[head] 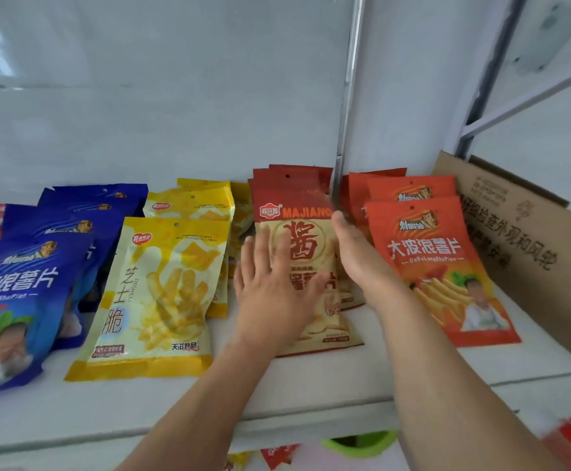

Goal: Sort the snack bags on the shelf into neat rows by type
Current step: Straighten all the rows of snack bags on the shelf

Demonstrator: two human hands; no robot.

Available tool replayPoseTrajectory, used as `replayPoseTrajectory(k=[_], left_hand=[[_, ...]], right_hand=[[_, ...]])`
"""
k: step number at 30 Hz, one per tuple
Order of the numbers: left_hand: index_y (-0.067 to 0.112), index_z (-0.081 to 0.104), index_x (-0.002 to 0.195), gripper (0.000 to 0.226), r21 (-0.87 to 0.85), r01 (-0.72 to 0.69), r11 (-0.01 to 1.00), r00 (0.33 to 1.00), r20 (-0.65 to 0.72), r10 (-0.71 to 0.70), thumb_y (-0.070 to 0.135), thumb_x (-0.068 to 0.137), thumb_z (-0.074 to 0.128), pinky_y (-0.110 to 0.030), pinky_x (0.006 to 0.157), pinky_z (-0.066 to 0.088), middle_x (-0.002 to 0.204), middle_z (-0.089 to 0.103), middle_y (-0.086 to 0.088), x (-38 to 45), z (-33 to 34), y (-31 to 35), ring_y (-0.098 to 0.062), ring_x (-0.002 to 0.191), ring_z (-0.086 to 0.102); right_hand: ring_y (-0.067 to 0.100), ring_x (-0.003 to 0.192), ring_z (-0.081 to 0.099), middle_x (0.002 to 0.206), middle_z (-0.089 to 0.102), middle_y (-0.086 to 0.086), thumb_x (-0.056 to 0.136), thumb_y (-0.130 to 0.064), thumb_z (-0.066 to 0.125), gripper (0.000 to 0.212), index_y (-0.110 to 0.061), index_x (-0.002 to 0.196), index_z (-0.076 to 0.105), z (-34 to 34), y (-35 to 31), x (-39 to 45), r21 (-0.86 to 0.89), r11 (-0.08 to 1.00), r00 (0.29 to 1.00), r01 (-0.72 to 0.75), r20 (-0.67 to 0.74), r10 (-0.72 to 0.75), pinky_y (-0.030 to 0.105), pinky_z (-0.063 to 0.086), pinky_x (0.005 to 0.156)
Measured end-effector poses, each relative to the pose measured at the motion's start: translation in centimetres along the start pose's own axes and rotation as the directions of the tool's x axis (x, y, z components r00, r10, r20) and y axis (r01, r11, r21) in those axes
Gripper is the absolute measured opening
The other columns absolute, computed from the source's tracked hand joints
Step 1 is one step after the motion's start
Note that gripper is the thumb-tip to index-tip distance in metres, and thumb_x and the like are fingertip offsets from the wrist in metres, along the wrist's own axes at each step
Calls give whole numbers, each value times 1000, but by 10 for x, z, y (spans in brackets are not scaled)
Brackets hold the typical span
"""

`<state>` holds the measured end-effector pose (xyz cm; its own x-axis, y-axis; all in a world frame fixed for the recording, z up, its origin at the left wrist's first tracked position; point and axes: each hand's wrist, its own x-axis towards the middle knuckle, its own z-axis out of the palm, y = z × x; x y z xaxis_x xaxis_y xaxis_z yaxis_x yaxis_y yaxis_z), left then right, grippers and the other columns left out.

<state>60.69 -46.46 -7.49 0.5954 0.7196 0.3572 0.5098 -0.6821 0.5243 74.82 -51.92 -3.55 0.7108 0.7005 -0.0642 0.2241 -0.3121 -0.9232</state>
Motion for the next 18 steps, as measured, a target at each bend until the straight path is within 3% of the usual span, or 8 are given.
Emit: replayPoseTrajectory(k=[3, 6, 8, 10, 11, 15, 18], left_hand=[[29, 3, 160, 88, -271, 187, 944, 981, 96, -167, 62, 93, 50, -49, 124, 12, 168, -5, 0, 4, -3, -5, -27, 155, 0], [25, 5, 160, 87, -402, 218, 889, 972, 169, -162, 53, 95, 56, -47, 122, 23, 167, 3, -2, 4, -1, -8, -26, 153, 14], [21, 5, 160, 86, -390, 198, 899, 976, 166, -143, 49, 97, 55, -44, 122, 21, 167, 5, -3, 4, 0, -7, -25, 154, 13], [20, 7, 160, 85, -376, 183, 908, 979, 155, -133, 49, 96, 56, -47, 122, 23, 167, 8, -4, 5, 1, -6, -28, 152, 17], [20, 9, 160, 85, -375, 178, 910, 980, 151, -130, 48, 96, 57, -48, 121, 25, 166, 10, -4, 6, 2, -6, -29, 151, 19], [19, 12, 159, 86, -327, 189, 926, 979, 133, -153, 52, 93, 58, -52, 121, 23, 165, 8, -6, 7, -1, -5, -34, 151, 16], [15, 14, 159, 84, -206, 105, 973, 993, -25, -113, 53, 95, 54, -48, 122, 11, 167, 5, -9, 4, -7, 17, -31, 154, 4]], right_hand=[[19, 142, 37, 156, 40, -2, 96, -73, 20, 72, -32, 154, 33, 3, 13, -20, 47, 998, 999, -30, 12, 30, 39, 29, 113], [12, 118, 57, 129, 62, -7, 95, -74, 24, 64, -36, 137, 52, 9, 10, -32, 112, 992, 997, -62, 55, 56, 32, 44, 99], [13, 116, 60, 123, 67, -13, 78, -90, 29, 71, -46, 125, 59, 16, 8, -37, 141, 988, 996, -60, 69, 50, 41, 46, 102], [17, 124, 57, 131, 64, -14, 58, -103, 31, 91, -52, 130, 55, 16, 15, -35, 151, 988, 998, -43, 61, 34, 49, 42, 109], [18, 127, 55, 135, 62, -13, 57, -103, 31, 97, -49, 134, 53, 14, 18, -33, 137, 990, 998, -43, 53, 36, 50, 40, 110], [23, 140, 42, 152, 47, -5, 76, -91, 24, 94, -35, 150, 39, 6, 3, -47, -25, 1000, 1000, -10, -18, 9, 51, 33, 115], [21, 148, 30, 161, 33, -5, 90, -79, 32, 84, -25, 155, 32, -11, -4, -52, -109, 992, 996, 58, -67, -65, 45, 24, 120]])
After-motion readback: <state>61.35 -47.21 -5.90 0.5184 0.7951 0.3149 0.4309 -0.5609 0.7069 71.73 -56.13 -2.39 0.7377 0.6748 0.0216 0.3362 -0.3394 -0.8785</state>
